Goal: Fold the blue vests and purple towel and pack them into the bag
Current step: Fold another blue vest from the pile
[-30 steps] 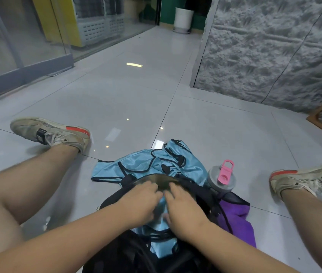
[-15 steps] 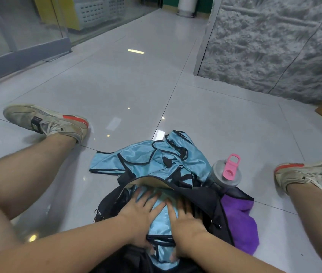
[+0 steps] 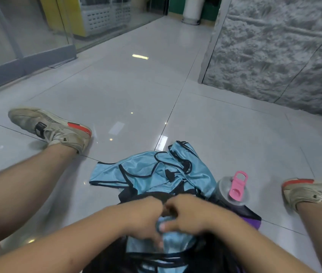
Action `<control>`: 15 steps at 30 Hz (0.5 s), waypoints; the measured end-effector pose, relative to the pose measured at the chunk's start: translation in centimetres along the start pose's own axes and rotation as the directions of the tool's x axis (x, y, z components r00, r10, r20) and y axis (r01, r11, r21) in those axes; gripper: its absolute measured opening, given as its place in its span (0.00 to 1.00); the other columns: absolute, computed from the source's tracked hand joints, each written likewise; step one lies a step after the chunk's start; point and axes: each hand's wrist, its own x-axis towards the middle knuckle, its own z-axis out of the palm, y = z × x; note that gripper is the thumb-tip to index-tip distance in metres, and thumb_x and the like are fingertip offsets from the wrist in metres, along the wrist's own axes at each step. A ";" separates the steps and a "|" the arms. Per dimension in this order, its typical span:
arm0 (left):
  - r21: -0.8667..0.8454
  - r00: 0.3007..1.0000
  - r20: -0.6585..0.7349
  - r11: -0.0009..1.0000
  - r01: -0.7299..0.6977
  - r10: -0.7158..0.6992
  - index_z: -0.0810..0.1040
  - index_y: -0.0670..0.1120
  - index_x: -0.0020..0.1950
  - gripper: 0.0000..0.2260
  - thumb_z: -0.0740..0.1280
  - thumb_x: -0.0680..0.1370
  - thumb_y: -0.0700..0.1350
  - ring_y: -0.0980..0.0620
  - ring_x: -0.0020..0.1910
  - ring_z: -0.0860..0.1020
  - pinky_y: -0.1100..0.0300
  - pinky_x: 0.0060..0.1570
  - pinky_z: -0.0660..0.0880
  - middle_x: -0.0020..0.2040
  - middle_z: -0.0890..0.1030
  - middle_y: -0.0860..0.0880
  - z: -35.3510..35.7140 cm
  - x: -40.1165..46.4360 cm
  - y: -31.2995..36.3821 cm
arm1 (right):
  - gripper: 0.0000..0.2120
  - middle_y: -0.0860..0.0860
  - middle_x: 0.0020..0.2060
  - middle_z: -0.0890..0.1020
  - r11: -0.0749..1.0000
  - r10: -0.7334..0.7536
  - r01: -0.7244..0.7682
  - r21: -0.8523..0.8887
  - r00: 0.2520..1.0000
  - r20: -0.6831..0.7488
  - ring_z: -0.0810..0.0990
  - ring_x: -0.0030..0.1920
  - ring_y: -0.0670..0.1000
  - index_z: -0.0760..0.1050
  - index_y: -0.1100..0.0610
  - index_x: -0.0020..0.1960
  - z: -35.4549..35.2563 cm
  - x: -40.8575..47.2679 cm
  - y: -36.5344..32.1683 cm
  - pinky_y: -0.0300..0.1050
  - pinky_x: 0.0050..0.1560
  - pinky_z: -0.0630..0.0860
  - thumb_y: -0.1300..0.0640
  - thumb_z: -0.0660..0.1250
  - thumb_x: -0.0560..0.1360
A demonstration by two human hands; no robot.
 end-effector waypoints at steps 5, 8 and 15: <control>-0.710 0.966 -0.259 0.680 -0.182 -0.012 0.83 0.43 0.50 0.06 0.73 0.76 0.34 0.47 0.34 0.81 0.56 0.35 0.80 0.37 0.82 0.44 -7.5 1.8 -0.5 | 0.05 0.63 0.41 0.85 0.765 0.041 0.106 0.635 0.976 -0.212 0.85 0.35 0.57 0.80 0.64 0.52 -6.9 1.3 1.2 0.46 0.32 0.78 0.62 0.68 0.80; -0.690 0.908 -0.401 0.692 -0.211 -0.123 0.84 0.44 0.55 0.10 0.72 0.77 0.34 0.55 0.34 0.81 0.57 0.40 0.80 0.42 0.84 0.47 -9.5 5.9 -2.6 | 0.08 0.64 0.48 0.85 0.692 0.171 0.147 0.707 0.918 -0.358 0.85 0.36 0.55 0.81 0.60 0.58 -8.5 3.8 2.7 0.49 0.35 0.80 0.64 0.68 0.80; -0.524 0.868 -0.391 0.850 0.064 -0.306 0.77 0.54 0.69 0.22 0.76 0.76 0.50 0.55 0.53 0.78 0.63 0.55 0.72 0.62 0.79 0.52 -6.1 15.0 -7.6 | 0.25 0.53 0.69 0.79 0.861 0.429 -0.234 0.452 0.812 -0.396 0.80 0.64 0.54 0.72 0.54 0.75 -6.4 13.5 8.6 0.43 0.64 0.74 0.56 0.70 0.79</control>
